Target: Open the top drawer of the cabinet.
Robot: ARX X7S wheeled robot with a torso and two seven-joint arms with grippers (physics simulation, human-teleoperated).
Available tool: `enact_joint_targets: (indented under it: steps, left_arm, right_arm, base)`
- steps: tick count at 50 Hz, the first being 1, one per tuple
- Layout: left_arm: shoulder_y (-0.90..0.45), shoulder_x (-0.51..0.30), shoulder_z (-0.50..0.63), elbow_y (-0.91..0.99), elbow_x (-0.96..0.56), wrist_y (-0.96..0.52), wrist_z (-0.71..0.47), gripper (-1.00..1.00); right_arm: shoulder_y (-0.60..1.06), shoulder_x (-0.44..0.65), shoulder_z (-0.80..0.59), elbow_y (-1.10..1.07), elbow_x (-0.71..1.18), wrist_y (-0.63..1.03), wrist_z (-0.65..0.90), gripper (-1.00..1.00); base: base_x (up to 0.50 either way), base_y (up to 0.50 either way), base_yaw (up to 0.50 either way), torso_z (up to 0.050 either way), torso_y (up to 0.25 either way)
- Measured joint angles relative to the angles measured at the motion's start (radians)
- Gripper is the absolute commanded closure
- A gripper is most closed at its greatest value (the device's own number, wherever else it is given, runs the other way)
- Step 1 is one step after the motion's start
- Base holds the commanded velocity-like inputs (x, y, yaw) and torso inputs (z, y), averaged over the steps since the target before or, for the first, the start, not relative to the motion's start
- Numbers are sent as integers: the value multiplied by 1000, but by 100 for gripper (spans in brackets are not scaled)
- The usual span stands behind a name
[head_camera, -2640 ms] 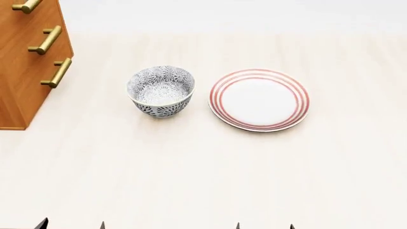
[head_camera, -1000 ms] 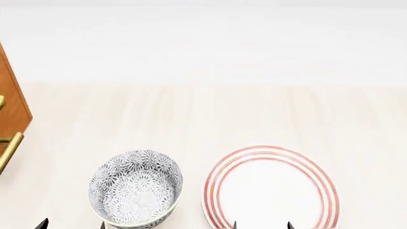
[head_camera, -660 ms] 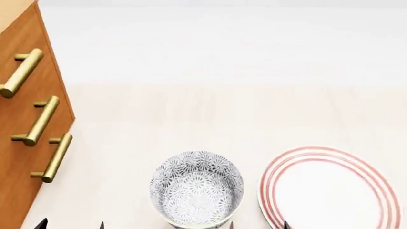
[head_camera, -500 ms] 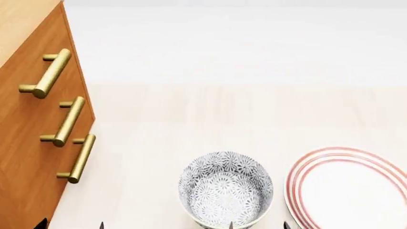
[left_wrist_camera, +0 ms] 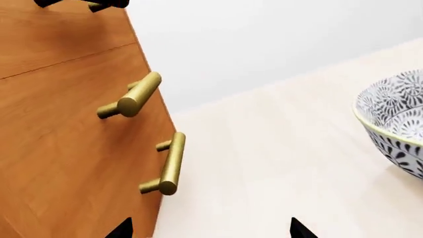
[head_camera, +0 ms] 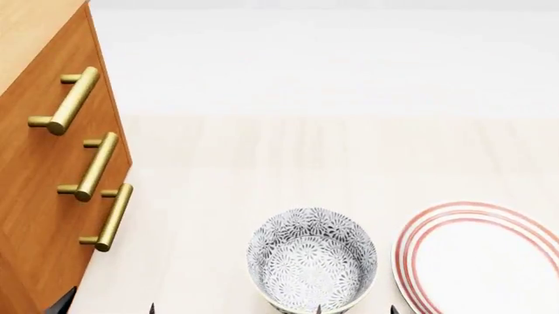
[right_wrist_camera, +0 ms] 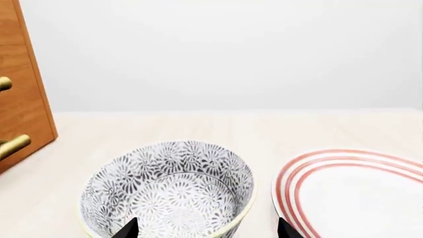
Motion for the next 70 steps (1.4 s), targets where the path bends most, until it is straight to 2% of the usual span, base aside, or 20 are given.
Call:
enact_joint_targets:
  steps: [17, 33, 50, 70]
  left_arm:
    - [-182, -53, 139, -26, 226, -146, 19, -100]
    - [-323, -96, 269, -81, 432, -225, 32, -100]
    - [-390, -127, 344, -71, 570, -298, 53, -100]
    - [-447, -172, 350, 0, 643, -381, 118, -100]
  right_arm:
    - [5, 5, -4, 8, 16, 1, 7, -100]
    - [7, 9, -10, 14, 28, 3, 12, -100]
    - [12, 12, -14, 27, 48, 1, 12, -100]
    - [14, 19, -24, 32, 56, -6, 16, -100]
  base:
    - [0, 0, 0, 0, 0]
    - [0, 0, 0, 0, 0]
    - [0, 0, 0, 0, 0]
    - [0, 0, 0, 0, 0]
